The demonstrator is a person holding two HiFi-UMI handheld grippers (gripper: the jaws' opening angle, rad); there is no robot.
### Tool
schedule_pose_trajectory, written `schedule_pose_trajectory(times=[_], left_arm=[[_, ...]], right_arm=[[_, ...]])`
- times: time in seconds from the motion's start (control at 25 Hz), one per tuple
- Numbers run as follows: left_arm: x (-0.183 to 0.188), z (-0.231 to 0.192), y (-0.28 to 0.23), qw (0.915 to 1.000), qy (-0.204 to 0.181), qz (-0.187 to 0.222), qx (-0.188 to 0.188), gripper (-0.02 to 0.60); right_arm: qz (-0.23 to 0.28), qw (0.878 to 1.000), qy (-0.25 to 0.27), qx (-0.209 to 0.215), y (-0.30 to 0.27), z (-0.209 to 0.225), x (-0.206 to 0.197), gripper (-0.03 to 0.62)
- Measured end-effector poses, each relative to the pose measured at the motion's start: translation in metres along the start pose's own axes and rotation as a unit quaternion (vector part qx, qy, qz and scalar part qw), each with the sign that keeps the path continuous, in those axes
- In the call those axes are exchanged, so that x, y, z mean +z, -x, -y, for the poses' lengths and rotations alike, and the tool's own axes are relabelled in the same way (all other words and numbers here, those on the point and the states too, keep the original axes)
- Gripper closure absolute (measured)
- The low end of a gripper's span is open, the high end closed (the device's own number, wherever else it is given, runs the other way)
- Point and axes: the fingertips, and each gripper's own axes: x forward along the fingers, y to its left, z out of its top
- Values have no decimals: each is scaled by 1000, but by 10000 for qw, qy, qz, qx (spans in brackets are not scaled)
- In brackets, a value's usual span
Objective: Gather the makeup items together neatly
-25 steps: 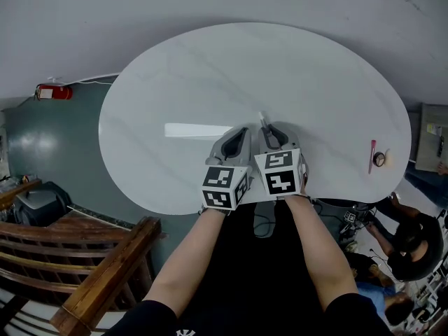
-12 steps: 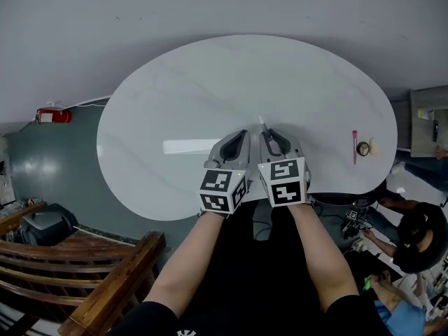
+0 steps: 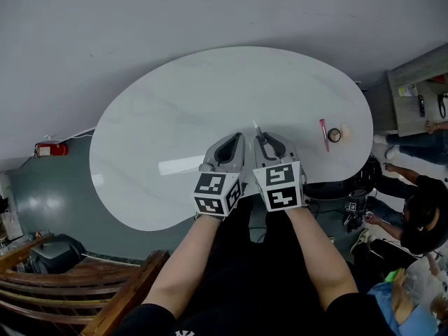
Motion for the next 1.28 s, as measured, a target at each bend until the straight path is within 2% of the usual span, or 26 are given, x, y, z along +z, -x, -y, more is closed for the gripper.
schedule_pose_trajectory(times=[0.28, 0.6, 0.92, 1.28], left_arm=[[6, 65, -23, 9990, -230, -34, -375, 574], [-5, 123, -52, 9972, -411, -151, -605, 574], [-29, 154, -84, 9960, -438, -388, -678, 574], [-61, 165, -115, 9933, -491, -703, -771, 574]], right_arm=[[170, 9990, -246, -326, 42, 55, -11, 517], [180, 9971, -460, -578, 73, 110, -37, 517], [-107, 9945, -720, -749, 74, 157, -78, 517], [-418, 9926, -827, -789, 55, 183, -115, 516]])
